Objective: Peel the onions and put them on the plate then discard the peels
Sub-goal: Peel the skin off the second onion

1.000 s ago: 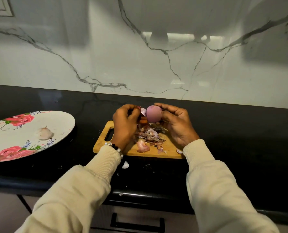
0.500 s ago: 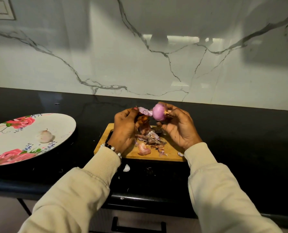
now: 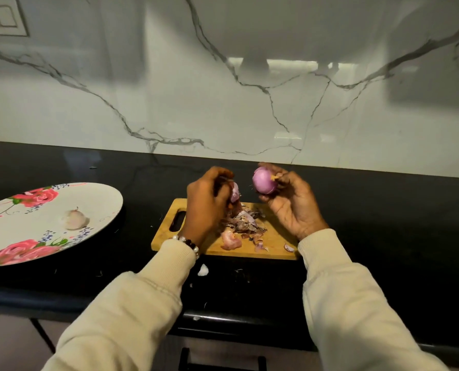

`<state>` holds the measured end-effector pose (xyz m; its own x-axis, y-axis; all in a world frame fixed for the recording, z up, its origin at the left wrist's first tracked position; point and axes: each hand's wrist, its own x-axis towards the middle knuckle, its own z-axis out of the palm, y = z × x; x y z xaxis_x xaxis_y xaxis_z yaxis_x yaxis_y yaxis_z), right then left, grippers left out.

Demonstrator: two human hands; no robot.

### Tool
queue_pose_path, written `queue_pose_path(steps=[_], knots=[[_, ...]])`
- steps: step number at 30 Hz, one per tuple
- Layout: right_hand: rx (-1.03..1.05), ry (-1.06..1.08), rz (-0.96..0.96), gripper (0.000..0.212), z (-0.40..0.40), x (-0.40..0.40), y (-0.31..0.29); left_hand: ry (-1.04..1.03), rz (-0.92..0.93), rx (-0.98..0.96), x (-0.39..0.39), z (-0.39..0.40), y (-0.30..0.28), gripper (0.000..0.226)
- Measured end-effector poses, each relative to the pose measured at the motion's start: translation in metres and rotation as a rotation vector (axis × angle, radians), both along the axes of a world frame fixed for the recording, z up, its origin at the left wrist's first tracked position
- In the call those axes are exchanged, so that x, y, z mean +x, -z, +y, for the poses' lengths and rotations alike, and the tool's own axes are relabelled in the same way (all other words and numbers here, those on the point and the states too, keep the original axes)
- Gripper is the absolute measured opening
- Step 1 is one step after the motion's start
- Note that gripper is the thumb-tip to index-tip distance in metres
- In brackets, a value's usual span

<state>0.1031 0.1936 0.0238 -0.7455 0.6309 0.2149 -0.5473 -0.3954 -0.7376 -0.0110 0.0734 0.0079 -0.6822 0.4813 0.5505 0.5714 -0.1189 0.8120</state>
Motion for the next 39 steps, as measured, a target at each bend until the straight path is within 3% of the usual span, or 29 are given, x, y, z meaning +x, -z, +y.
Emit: queue_pose_path(steps=[3, 6, 12, 17, 24, 32, 39], knots=[[0.057, 0.002, -0.026, 0.035, -0.001, -0.001, -0.002, 0.016, 0.066, -0.003, -0.002, 0.000, 0.000, 0.022], [0.091, 0.031, -0.057, 0.019, 0.000, -0.002, -0.001, 0.036, 0.048, 0.027, -0.003, 0.000, -0.001, 0.024], [0.196, 0.121, -0.158, 0.025, 0.000, -0.004, 0.000, 0.097, 0.088, 0.012, -0.005, 0.000, -0.002, 0.028], [0.226, 0.115, -0.257, 0.023, -0.001, -0.003, 0.001, 0.020, 0.413, 0.067, -0.007, 0.000, -0.001, 0.022], [0.313, 0.100, -0.343, 0.020, -0.001, -0.003, 0.004, 0.024, 0.680, 0.001, -0.008, -0.001, 0.002, 0.022], [0.366, 0.139, -0.398, 0.020, -0.004, -0.005, 0.007, 0.009, 0.805, -0.098, -0.008, -0.002, 0.006, 0.028], [0.369, 0.154, -0.400, 0.016, -0.007, -0.005, 0.006, -0.065, 0.885, -0.091, -0.009, 0.001, 0.009, 0.019]])
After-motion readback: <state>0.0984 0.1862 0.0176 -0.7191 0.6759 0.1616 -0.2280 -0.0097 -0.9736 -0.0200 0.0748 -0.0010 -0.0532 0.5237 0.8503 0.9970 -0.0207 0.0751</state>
